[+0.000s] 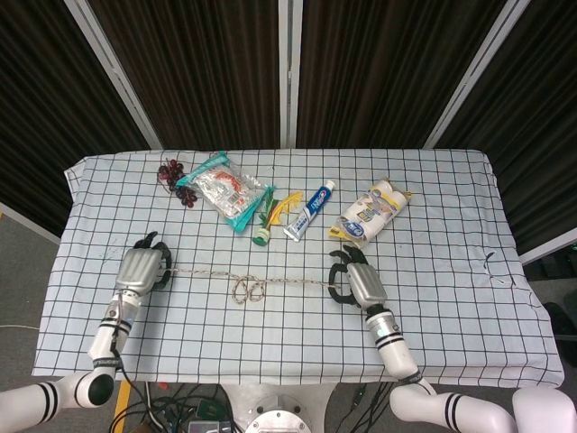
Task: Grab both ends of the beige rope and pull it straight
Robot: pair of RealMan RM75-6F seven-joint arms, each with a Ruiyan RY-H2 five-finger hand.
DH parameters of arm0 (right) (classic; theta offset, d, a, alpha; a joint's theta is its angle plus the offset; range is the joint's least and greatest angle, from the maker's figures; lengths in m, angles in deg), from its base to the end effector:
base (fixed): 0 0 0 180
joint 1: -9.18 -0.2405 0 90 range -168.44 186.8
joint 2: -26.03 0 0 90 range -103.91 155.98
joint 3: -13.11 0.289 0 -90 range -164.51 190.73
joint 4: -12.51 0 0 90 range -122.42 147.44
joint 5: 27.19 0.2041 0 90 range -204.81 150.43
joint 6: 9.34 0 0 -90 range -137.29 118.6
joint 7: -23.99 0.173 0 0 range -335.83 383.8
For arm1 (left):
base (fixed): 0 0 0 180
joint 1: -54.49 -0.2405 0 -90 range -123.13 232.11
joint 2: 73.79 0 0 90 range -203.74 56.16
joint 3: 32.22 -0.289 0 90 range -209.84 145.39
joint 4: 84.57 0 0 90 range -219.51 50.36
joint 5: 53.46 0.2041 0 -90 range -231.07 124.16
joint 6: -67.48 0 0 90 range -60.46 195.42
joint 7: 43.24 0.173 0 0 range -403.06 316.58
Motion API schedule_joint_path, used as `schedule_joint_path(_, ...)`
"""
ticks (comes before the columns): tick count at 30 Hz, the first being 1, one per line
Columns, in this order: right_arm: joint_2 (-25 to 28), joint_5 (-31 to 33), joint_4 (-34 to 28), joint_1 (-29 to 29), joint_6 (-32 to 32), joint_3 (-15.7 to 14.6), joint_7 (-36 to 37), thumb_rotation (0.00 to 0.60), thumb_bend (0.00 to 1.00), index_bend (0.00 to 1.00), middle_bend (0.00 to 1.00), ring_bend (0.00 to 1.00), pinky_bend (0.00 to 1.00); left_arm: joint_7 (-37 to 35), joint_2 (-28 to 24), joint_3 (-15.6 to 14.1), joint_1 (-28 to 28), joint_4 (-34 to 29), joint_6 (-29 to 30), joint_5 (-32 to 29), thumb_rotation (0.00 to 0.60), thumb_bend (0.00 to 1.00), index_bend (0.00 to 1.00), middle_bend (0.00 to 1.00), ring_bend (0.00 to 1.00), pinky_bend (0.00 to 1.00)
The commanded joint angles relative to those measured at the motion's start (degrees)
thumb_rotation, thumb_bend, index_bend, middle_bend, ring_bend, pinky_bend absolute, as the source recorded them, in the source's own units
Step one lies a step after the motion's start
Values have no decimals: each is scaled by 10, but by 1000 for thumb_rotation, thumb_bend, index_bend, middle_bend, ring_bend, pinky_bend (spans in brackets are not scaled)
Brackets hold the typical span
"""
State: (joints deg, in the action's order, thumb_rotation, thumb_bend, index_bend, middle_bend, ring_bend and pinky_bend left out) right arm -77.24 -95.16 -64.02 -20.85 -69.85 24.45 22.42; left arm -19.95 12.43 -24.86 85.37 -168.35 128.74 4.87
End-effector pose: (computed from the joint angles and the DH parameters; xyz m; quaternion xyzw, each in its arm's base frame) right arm -0.2049 -0.3374 -0.0831 0.5979 -0.5541 0.4438 0.3721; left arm -0.2726 0.3536 0.0092 -0.6795 -0.4308 -0.2928 0.5166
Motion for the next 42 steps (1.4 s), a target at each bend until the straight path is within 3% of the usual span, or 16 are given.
schedule_joint_path(1,11,-2,-9,9,-6,-6,2,600,358,645,192,0,0,-1,-2,0,-1,0,-1,-2,600,420,620,300,55,207)
schedule_joint_path(19,99,10,-66,47,-10,-10,28,600,358,648,203,0,0,-18,-29,7,-9,7,-10,-25,600,420,628,309,55,207)
schedule_joint_path(42,185,30,-63,68,19,-10,69,600,363,658,209,0,0,-21,-32,4,-16,45,-21,-47,600,419,633,311,55,207)
